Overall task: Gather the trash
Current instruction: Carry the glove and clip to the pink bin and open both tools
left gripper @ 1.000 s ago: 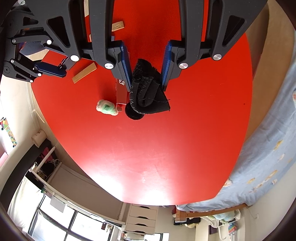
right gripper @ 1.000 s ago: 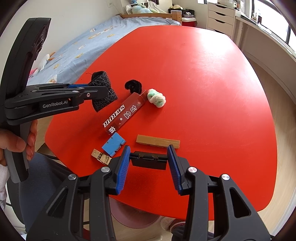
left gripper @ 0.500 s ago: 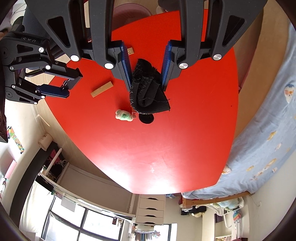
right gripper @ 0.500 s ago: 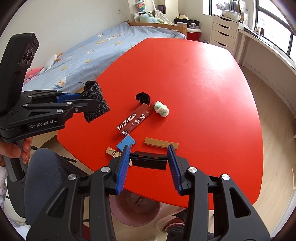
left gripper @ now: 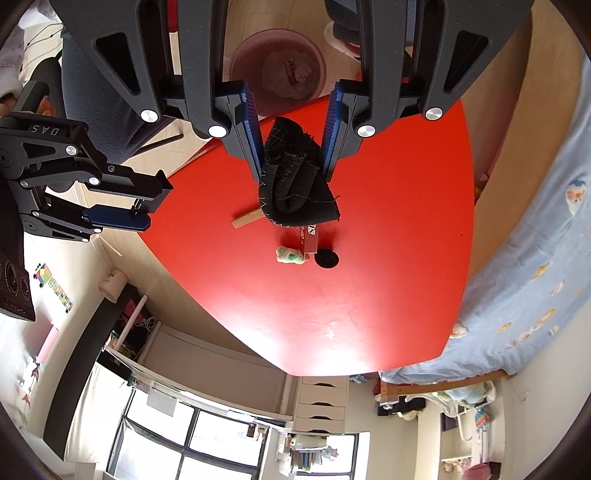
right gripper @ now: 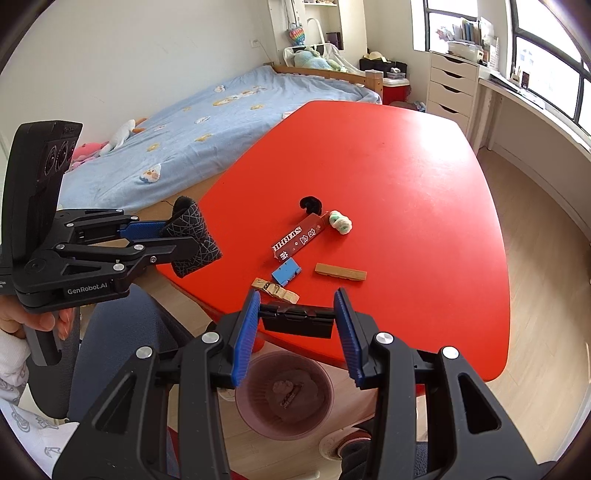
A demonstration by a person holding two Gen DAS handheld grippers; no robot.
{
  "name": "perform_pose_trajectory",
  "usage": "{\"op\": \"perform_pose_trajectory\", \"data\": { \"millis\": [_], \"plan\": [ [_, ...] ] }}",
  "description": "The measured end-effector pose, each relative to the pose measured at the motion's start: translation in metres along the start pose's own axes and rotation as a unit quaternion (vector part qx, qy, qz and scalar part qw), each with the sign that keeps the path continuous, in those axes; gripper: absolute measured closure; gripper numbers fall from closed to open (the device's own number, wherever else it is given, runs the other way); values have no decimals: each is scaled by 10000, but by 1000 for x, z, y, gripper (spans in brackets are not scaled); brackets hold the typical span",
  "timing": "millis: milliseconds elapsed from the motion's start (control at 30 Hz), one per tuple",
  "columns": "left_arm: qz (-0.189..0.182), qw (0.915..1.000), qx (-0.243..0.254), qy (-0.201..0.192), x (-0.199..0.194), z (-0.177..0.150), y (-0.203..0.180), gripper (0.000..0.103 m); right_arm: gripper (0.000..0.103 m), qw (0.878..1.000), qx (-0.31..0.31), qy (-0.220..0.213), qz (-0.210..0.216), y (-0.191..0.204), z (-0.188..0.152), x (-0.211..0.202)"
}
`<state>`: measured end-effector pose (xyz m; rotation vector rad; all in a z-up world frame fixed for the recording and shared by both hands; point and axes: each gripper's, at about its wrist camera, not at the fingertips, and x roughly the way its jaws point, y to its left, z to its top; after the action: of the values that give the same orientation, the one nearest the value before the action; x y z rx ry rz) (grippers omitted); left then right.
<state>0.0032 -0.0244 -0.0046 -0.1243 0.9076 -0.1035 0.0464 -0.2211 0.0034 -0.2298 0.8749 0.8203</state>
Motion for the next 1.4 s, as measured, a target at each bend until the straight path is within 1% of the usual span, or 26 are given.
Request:
{"op": "perform_pose_trajectory", "data": {
  "millis": [400,700,867,1300,1367,1400],
  "plan": [
    [-267,9996,82,42,-22,-34,-23,73,62,9999,-82,-96,95,18,-24,-31],
    [-408,9987,150,249,-23,-55,-33,73,62,9997,5,24,236,23,-44,-35],
    [-470,9982,156,334,-21,-61,-36,73,62,9994,69,86,317,23,-51,-33],
    [-528,9977,148,390,-19,-63,-36,73,62,9990,110,83,434,22,-50,-33],
    [-522,9977,143,400,-19,-63,-36,72,61,9988,121,86,465,21,-51,-33],
    [-525,9977,149,406,-18,-63,-36,70,60,9988,113,90,471,22,-51,-33]
  ]
}}
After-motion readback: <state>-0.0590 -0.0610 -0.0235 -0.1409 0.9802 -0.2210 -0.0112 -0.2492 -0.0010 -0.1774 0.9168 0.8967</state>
